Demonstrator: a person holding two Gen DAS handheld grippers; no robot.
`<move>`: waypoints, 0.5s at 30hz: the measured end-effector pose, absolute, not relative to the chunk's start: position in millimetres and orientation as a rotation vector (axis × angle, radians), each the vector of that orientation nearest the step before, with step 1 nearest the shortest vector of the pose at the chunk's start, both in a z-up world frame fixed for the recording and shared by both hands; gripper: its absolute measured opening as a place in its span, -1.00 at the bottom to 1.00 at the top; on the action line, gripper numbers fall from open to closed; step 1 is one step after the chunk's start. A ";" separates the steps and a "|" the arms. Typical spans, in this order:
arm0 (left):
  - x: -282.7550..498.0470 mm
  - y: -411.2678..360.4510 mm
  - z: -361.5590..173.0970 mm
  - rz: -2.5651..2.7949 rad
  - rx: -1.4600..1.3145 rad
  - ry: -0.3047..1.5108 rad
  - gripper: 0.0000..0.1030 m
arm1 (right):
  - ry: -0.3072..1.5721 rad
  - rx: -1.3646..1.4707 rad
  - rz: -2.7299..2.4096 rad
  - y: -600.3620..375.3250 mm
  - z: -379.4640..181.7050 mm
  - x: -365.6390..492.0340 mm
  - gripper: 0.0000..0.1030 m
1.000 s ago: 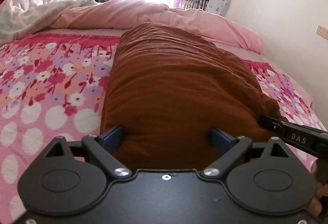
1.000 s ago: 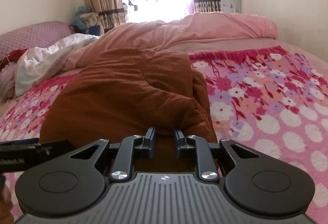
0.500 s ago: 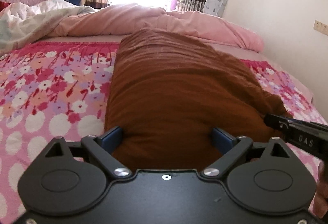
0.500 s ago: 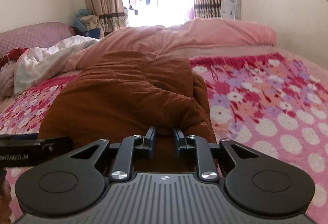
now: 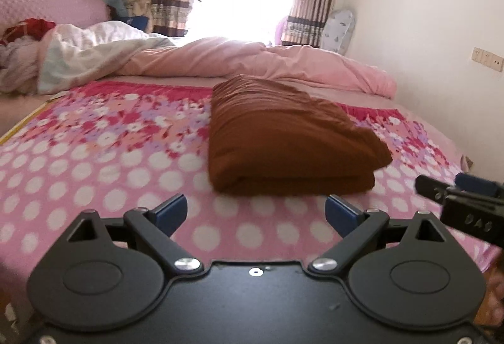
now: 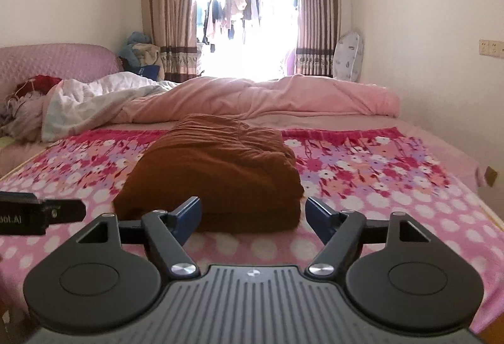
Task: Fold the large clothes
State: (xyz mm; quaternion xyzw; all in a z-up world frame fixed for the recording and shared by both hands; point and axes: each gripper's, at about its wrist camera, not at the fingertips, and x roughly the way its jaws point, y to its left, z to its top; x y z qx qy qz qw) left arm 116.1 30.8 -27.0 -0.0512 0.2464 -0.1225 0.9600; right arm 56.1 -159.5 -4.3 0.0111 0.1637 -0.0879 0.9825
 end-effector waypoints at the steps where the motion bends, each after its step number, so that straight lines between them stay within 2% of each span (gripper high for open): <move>1: 106.3 32.8 -26.8 -0.237 -0.095 0.502 0.88 | 0.330 0.021 -0.177 -156.9 -3.1 47.7 0.71; 8: 59.2 41.7 -26.0 -0.200 -0.102 0.501 0.89 | 0.318 0.066 -0.213 -152.9 -1.1 2.1 0.71; 15: 49.0 38.6 -36.9 -0.194 -0.104 0.535 0.90 | 0.346 0.095 -0.223 -152.4 -14.6 -11.4 0.72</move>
